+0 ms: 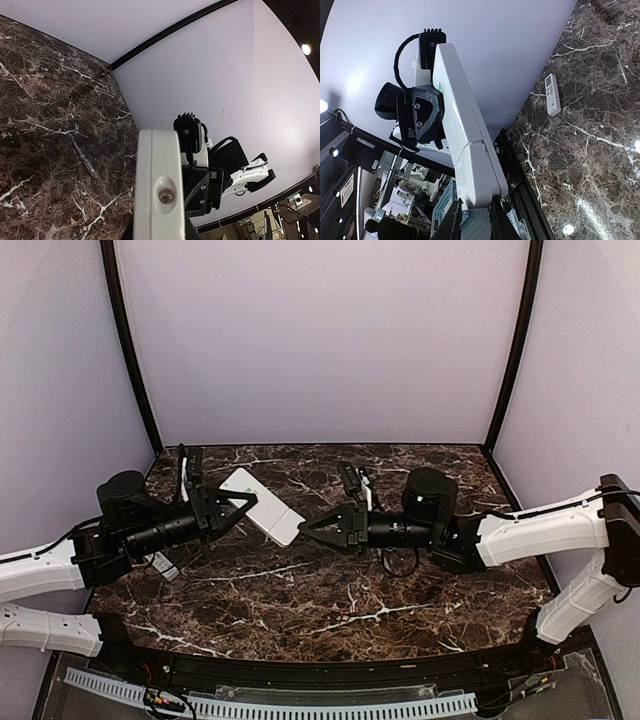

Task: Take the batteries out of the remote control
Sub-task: Remove the battery cover from the remote control.

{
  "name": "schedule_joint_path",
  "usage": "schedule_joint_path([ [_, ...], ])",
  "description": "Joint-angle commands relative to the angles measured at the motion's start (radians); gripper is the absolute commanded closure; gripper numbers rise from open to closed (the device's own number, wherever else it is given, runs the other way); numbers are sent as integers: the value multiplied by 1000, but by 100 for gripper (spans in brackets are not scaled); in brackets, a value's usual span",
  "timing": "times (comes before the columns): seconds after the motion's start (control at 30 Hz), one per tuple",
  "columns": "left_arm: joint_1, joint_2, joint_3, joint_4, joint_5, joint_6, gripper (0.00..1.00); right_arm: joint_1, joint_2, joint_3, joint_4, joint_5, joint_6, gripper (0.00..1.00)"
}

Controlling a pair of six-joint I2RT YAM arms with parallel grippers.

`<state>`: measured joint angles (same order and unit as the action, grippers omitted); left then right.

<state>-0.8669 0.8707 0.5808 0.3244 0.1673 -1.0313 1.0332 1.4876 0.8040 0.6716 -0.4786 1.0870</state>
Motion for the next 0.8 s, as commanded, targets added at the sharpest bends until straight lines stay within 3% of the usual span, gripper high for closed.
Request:
schedule_joint_path([
  [0.0,-3,4,-2,36,41,18,100,1,26,39,17,0,12,82],
  [0.77,-3,-44,-13,62,-53,1,100,-13,38,-92,260,20,192,99],
])
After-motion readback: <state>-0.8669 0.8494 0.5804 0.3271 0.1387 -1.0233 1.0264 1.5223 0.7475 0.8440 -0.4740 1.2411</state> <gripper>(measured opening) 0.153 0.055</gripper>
